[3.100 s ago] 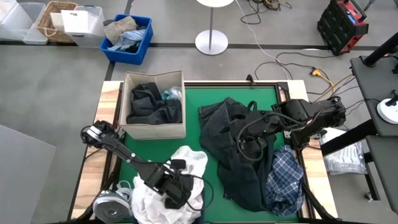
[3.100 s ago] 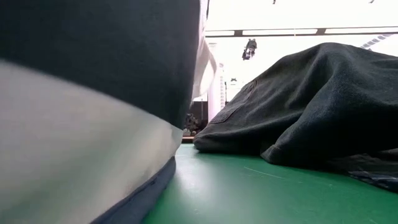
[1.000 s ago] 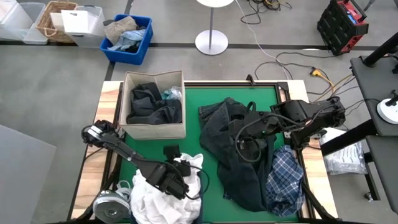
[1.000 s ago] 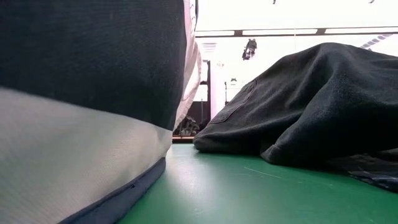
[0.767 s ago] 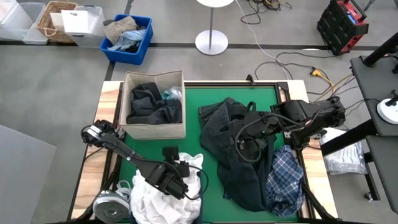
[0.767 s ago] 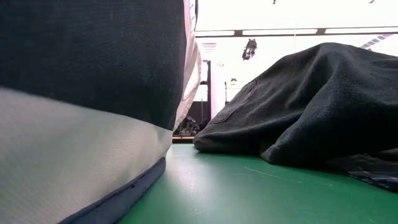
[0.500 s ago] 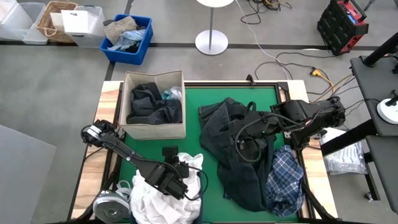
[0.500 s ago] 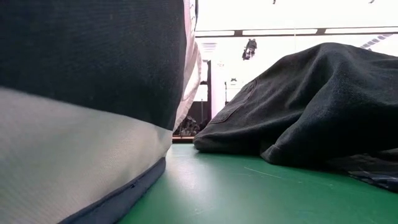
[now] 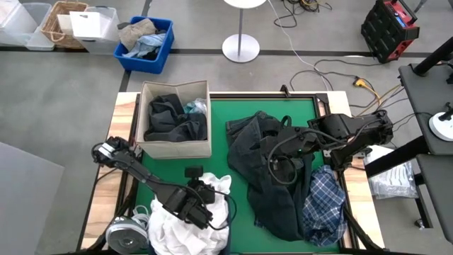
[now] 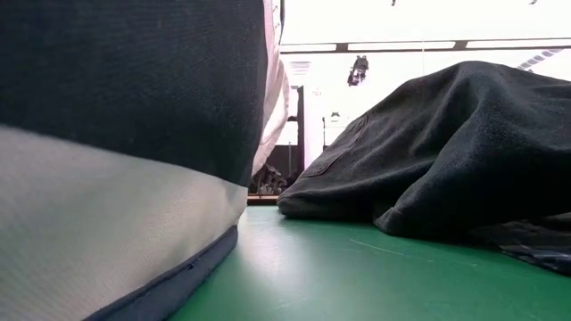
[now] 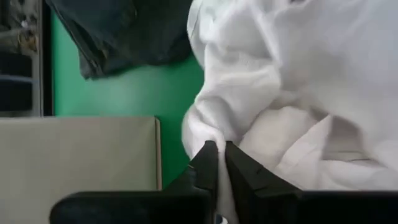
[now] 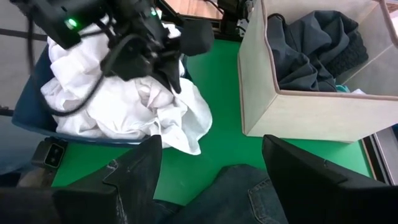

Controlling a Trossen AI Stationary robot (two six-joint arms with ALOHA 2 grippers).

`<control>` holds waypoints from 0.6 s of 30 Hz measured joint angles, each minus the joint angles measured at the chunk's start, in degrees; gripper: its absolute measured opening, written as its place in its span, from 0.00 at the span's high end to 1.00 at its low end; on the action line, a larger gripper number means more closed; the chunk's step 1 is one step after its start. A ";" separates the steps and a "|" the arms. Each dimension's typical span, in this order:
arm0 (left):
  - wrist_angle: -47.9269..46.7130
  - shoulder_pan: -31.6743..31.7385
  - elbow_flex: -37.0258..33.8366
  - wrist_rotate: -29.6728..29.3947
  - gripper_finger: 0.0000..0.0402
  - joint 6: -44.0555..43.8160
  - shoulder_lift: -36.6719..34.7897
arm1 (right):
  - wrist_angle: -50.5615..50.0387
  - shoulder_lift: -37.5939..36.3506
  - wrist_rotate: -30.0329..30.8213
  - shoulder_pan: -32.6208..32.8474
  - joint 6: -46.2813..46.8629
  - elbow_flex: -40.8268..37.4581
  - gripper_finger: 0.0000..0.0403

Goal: Sort clothes
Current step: Put the white blouse into the blue laundry organizer

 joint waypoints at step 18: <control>2.55 -18.02 11.77 2.80 1.00 -4.73 0.17 | 0.04 0.00 0.97 0.02 1.50 0.00 0.34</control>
